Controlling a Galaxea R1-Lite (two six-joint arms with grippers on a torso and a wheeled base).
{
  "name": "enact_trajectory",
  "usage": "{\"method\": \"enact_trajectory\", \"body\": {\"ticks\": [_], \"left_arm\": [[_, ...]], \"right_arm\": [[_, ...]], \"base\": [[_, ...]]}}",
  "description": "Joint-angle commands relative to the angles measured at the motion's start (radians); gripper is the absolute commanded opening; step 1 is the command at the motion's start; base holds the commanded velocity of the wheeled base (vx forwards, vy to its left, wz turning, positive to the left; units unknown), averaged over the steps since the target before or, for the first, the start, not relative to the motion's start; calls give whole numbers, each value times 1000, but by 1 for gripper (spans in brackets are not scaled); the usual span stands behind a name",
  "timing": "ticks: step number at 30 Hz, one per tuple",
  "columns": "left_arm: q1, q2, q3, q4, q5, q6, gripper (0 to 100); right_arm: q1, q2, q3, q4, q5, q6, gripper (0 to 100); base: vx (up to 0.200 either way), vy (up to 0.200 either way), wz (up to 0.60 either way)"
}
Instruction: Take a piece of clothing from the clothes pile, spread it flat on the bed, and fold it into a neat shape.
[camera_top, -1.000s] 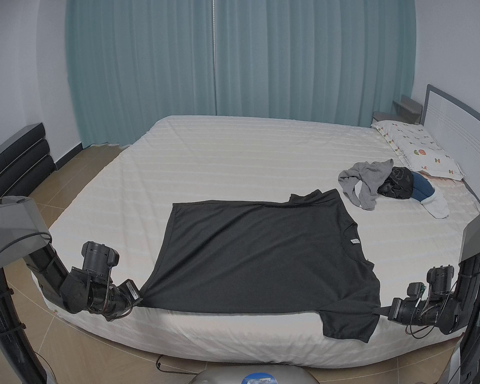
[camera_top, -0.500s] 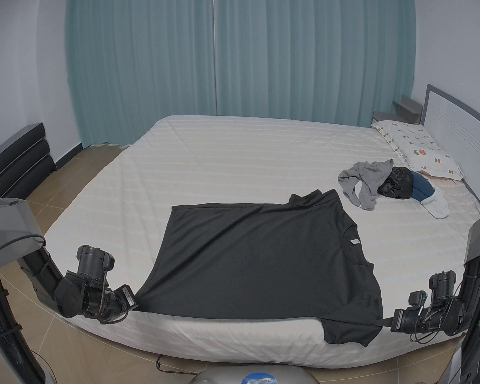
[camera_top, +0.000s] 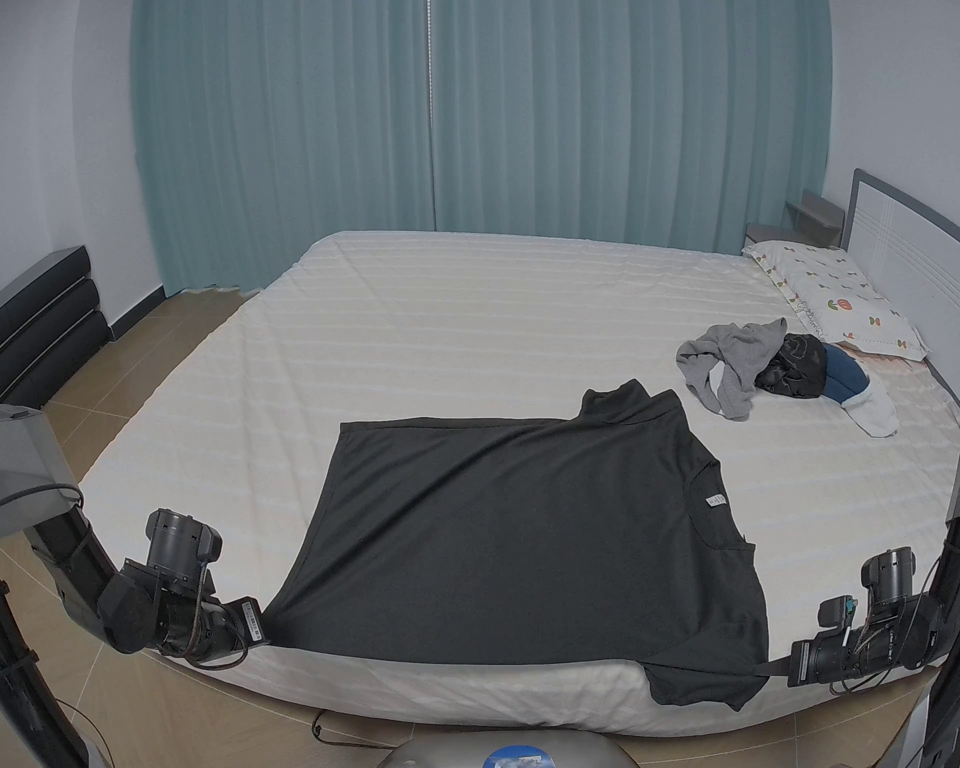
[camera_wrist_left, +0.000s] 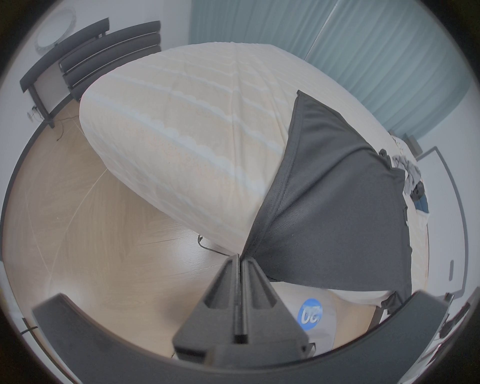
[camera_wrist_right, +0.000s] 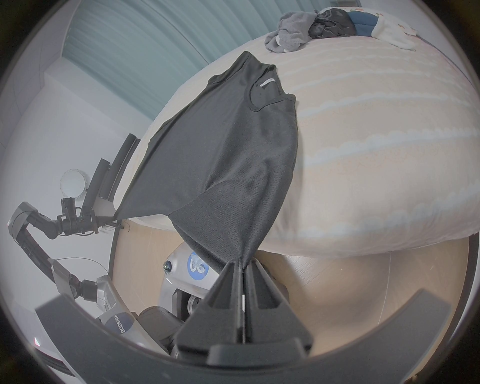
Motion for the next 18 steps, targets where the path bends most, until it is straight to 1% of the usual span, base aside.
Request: {"method": "enact_trajectory", "body": {"ticks": [1, 4, 6, 9, 14, 18], "left_arm": [[-1, -15, 29, 0, 0, 26, 0], [-2, -16, 35, 7, 1, 38, 0], [-7, -16, 43, 6, 1, 40, 0], [-10, -16, 56, 7, 1, 66, 0], [-14, -16, 81, 4, 1, 106, 0], [-51, -16, 98, -2, 1, 110, 0]], "right_arm": [[0, -36, 17, 13, -1, -3, 0], [0, -64, 17, 45, -7, -15, 0], [0, -85, 17, 77, -8, -32, 0], [0, -105, 17, 125, -10, -66, 0], [-29, -137, 17, 174, -17, -110, 0], [-44, -170, 17, 211, -33, -144, 0]], "base": [[0, 0, 0], [0, 0, 0], [0, 0, 0], [0, 0, 0], [0, 0, 0], [0, 0, 0]]}}
